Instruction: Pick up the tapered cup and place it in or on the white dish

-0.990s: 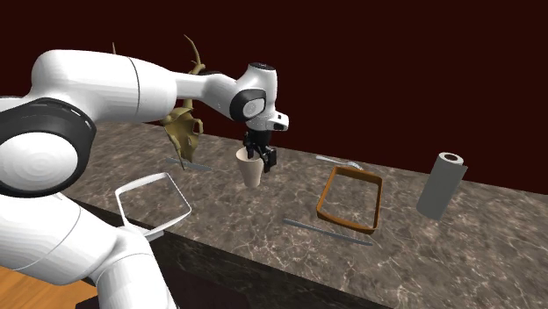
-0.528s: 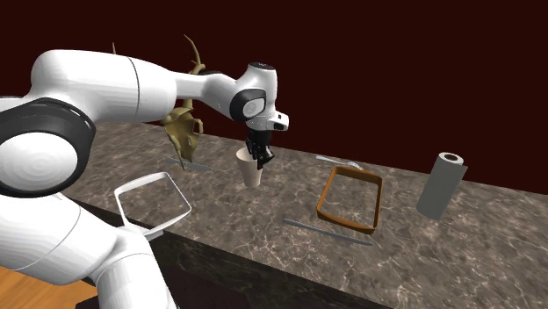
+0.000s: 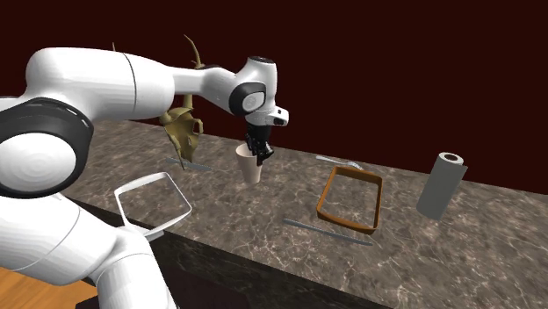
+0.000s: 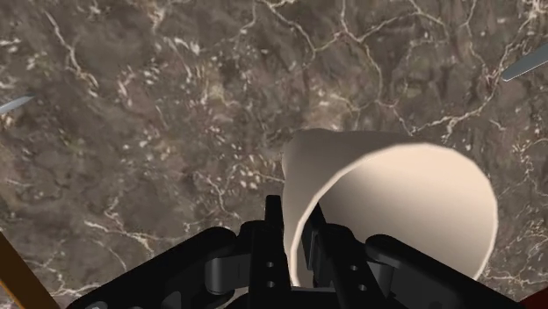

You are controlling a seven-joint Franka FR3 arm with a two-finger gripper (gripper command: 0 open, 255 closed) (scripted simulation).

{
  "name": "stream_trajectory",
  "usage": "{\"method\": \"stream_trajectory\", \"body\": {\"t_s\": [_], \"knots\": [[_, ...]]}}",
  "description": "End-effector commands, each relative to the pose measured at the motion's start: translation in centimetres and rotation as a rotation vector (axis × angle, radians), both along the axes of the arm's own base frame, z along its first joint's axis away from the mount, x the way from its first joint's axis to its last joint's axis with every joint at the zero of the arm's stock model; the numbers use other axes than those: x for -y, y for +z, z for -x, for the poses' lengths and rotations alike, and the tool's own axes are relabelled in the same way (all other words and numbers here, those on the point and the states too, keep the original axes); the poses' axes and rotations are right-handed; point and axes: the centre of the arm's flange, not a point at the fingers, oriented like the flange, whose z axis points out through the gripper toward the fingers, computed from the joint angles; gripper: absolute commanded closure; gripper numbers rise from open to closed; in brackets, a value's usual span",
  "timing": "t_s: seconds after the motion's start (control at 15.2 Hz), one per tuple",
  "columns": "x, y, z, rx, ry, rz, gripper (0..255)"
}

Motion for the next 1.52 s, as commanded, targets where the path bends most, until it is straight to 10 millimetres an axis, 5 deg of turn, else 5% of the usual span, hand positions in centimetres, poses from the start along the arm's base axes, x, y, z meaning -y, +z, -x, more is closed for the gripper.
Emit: {"method": "stream_trajectory", "body": {"t_s": [0.0,1.19,1.45], "knots": [[0.0,1.0,0.0,0.0,0.0,0.0,255],[0.0,10.5,0.0,0.0,0.0,0.0,255],[-0.8,11.1,5.1,0.0,0.0,0.0,255]]}}
